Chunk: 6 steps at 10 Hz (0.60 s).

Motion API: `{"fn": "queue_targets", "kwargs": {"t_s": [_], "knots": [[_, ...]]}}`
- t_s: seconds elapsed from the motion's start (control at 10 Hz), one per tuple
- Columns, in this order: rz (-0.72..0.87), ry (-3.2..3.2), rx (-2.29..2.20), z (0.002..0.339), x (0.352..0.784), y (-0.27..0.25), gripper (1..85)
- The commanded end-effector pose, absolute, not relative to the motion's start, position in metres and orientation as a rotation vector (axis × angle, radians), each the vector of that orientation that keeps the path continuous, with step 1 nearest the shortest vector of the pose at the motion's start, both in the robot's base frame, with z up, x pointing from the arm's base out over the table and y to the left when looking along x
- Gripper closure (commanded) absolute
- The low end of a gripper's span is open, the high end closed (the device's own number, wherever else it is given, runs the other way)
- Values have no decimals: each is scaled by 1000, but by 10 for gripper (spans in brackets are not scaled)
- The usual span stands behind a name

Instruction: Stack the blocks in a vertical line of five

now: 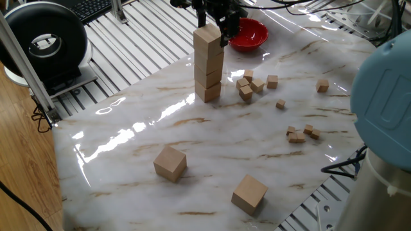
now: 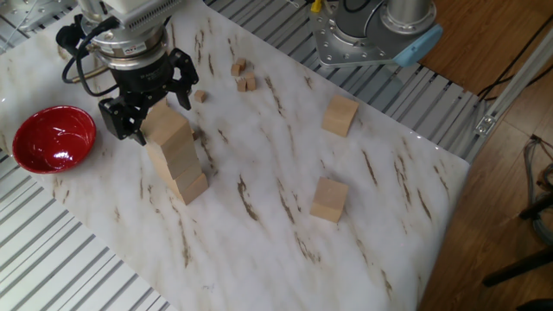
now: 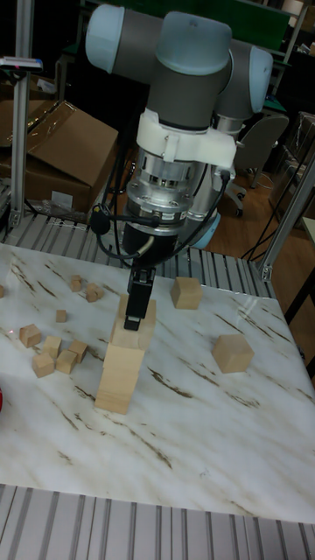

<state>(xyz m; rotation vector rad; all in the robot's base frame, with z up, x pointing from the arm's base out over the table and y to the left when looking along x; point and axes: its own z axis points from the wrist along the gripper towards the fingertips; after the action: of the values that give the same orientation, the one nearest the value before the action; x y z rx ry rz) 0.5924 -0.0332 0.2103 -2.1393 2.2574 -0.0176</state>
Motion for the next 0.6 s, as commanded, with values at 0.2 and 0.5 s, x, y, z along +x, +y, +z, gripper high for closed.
{"fn": "queue_targets", "kwargs": {"t_s": [0.2, 0.5], "knots": [[-46, 2242, -2142, 218, 594, -34, 7], [-27, 2231, -2128, 223, 593, -26, 7]]}}
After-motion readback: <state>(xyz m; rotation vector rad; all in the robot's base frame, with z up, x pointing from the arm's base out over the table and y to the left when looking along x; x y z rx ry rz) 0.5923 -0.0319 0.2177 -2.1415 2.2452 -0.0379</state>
